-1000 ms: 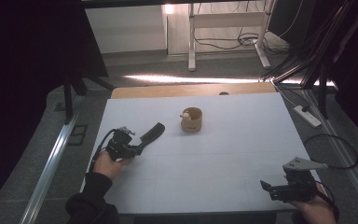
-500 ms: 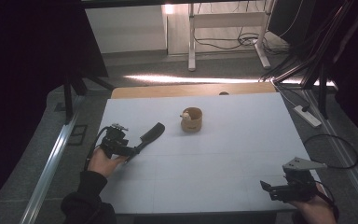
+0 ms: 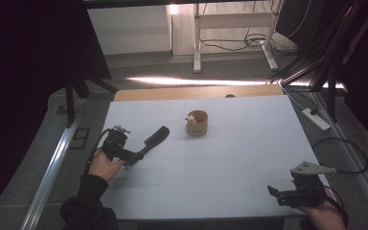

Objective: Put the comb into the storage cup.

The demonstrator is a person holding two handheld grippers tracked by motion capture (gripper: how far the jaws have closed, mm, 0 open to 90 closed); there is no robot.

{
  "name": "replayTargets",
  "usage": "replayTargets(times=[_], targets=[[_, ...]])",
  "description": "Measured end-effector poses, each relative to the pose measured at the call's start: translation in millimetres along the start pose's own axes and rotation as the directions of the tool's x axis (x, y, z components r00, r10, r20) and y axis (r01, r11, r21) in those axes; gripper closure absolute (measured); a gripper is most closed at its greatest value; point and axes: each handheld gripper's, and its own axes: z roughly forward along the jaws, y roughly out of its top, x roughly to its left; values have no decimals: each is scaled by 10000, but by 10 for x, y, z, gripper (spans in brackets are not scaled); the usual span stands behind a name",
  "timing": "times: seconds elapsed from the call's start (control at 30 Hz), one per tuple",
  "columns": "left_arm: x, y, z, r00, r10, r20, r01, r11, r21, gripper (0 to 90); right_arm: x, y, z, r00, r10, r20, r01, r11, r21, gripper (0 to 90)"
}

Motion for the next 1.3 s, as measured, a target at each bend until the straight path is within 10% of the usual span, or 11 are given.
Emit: replayTargets(times=[1.3], targets=[[-49,-23,504,9930,824,-850,-698,9875,1417,0,9,2,8,9999,-108,-25,109,9999,57,25]])
